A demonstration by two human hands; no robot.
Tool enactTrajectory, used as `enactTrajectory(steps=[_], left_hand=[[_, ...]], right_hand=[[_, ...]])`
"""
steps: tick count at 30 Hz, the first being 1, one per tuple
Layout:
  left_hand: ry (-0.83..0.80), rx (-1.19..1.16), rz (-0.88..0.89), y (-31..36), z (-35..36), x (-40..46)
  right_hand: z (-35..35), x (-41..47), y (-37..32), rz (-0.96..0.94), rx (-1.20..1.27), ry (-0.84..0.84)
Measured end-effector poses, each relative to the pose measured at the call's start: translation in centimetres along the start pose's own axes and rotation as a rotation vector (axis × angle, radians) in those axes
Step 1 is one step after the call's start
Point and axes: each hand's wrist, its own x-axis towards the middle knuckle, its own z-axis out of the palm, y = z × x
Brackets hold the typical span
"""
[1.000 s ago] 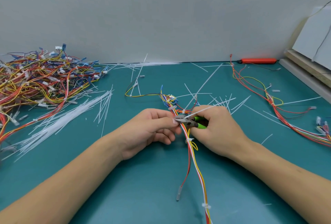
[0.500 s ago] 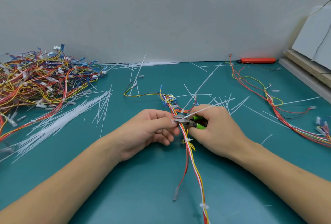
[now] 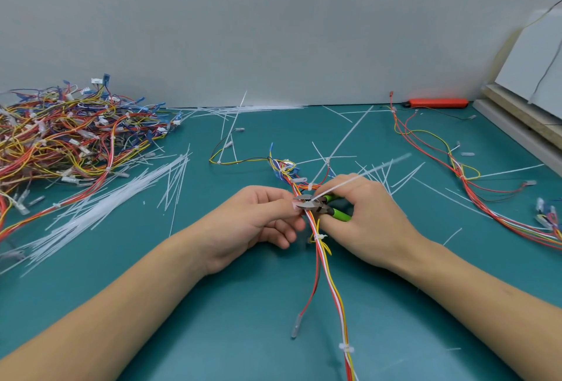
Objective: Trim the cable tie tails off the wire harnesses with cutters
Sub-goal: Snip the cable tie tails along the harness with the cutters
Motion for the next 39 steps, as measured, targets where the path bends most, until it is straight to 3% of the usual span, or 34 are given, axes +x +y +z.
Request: enactTrajectory(steps=[28,39], left_hand=[[-0.001,0.012,0.021,-0.15,0.0,0.0],[0.012,0.006,0.008,-0.25,-0.11,0.07]], right_hand=[[0.02,0.04,-0.02,0.076,-0.061,-0.022],[-0.09,0.38,-0.02,0.01,-0.003,-0.049]])
